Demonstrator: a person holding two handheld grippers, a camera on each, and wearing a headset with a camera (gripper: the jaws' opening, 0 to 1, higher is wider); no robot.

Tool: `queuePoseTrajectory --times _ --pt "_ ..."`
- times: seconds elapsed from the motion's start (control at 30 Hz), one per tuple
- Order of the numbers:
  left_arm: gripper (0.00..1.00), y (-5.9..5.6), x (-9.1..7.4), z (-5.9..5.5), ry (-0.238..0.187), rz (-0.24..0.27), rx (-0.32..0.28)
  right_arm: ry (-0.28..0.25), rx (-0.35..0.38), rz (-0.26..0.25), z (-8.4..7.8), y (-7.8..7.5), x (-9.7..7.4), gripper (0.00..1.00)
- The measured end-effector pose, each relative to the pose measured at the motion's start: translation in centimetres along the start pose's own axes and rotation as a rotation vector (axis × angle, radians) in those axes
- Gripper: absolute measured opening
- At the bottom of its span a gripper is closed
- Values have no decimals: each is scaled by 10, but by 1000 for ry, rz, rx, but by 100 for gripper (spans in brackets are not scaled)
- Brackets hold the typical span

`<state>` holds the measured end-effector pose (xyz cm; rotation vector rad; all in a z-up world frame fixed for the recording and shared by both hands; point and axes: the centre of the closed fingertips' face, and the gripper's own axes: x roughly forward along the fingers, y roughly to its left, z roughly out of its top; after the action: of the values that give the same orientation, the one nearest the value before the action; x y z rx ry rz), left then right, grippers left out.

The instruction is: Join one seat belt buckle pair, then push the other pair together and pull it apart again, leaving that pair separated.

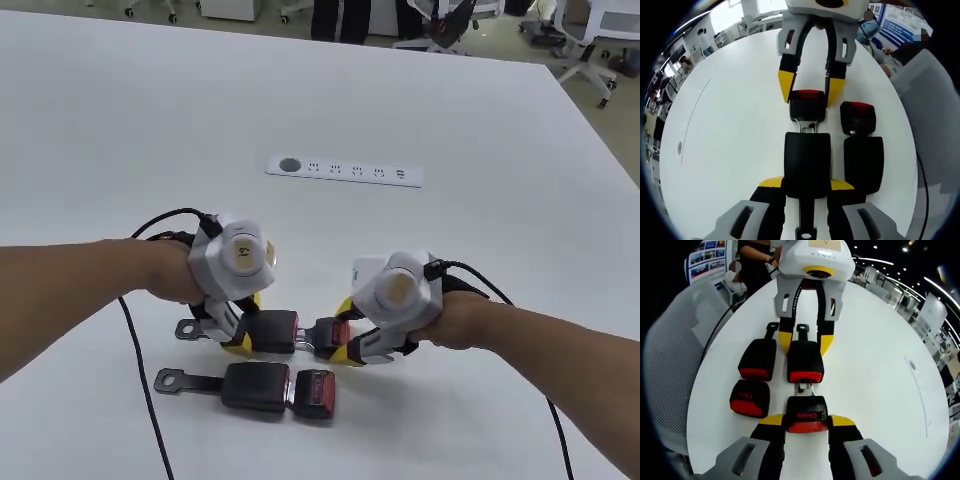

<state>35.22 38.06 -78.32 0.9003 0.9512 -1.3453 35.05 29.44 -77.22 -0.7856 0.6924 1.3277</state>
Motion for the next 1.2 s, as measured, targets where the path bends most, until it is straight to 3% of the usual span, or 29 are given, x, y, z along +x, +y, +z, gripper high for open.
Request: queuePoseTrajectory --times 0.73,1.2 --pt "32 -1 -1 0 9 -4 7 19 -8 8 -9 -1 -6 30" --pt "33 -1 -1 0 16 -4 9 41 -20 8 -26 -1 -15 30"
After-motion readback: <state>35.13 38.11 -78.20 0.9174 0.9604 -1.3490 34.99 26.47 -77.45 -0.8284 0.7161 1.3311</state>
